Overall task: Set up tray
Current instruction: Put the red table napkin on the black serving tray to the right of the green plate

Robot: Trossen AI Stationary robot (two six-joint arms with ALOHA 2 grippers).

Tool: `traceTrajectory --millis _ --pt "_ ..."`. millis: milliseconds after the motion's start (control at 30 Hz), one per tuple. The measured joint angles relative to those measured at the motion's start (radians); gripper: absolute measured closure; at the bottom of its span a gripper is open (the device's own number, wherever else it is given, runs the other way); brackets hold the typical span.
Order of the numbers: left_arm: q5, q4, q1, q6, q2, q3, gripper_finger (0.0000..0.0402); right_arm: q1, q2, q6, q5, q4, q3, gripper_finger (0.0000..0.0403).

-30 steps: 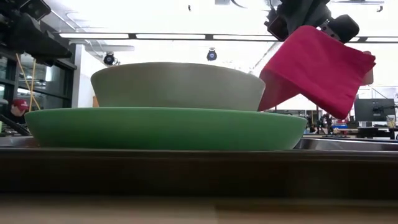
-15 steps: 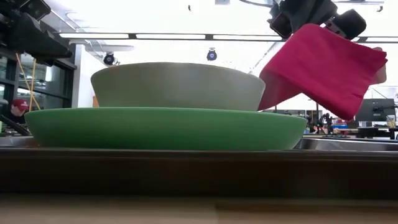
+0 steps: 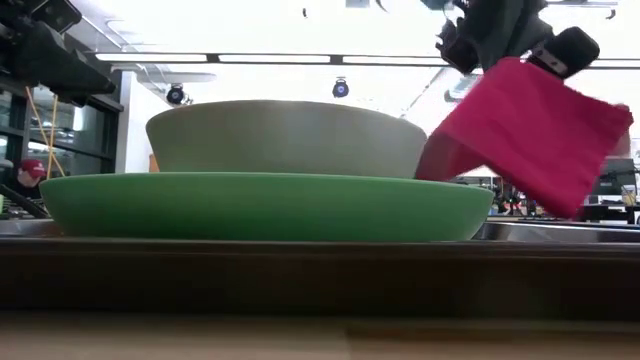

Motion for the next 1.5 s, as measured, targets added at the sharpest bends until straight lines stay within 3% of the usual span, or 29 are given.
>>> traceTrajectory --millis 367,967,1167,1500 --pt "0.021 0.001 0.000 0.000 0.000 0.000 0.0293 0.003 -0.032 0.130 -0.051 0.294 -0.187 0.0403" --pt "0.020 0.001 0.000 0.000 0.000 0.000 0.0293 0.006 -0.045 0.196 -0.067 0.348 -0.203 0.0403" --pt "0.020 0.001 0.000 0.000 0.000 0.000 0.0293 0.006 -0.045 0.180 -0.069 0.241 -0.203 0.0403" --pt "0.020 0.001 0.000 0.000 0.000 0.000 0.0293 0.006 -0.045 0.181 -0.085 0.258 -0.262 0.0403"
